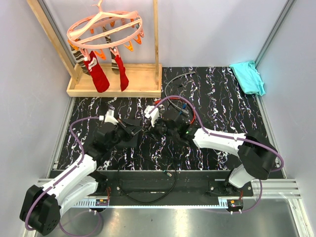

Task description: Insert the plug into the switch port

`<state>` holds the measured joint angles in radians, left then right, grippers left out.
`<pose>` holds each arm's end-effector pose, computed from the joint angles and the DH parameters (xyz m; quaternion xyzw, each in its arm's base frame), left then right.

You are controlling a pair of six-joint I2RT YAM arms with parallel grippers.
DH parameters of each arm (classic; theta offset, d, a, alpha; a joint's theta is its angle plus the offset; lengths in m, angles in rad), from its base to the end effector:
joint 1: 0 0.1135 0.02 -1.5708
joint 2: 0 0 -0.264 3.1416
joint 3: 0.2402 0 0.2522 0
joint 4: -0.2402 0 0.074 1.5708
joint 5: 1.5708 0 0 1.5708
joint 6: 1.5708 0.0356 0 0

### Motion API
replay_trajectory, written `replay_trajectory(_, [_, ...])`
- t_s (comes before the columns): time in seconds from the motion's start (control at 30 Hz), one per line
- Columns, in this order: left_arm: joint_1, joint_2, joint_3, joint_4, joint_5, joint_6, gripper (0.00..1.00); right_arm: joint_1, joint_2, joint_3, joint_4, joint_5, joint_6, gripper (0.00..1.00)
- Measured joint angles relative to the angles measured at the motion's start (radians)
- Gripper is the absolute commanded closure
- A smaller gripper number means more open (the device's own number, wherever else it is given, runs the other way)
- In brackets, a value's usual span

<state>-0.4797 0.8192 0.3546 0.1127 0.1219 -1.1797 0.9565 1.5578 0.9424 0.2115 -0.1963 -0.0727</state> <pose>0.1650 -0.0907 0.2126 -0.2479 0.7808 -0.4552 0.3489 0.1969 0.2911 0.2423 -0.4558 0.6964 0.3084 0.4606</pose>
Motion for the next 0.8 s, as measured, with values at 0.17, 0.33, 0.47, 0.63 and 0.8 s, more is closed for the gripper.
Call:
replay_trajectory(0.17, [0.0, -0.002, 0.01, -0.009, -0.002, 0.0, 1.0, 0.0, 0.008, 0.0, 0.0, -0.008, -0.002, 0.67])
replay_trajectory(0.33, [0.0, -0.005, 0.01, -0.018, -0.002, 0.0, 1.0, 0.0, 0.011, -0.005, -0.001, -0.002, -0.01, 1.0])
replay_trajectory(0.47, [0.0, -0.008, 0.01, -0.032, -0.003, 0.003, 0.81, 0.0, 0.011, -0.005, -0.007, 0.004, -0.014, 1.0])
replay_trajectory(0.63, [0.0, -0.009, 0.056, -0.12, -0.043, 0.092, 0.39, 0.001, 0.016, -0.003, -0.042, -0.008, -0.039, 1.0])
replay_trajectory(0.8, [0.038, -0.001, 0.152, -0.248, -0.139, 0.293, 0.13, 0.001, 0.08, 0.031, -0.114, -0.032, -0.082, 1.0])
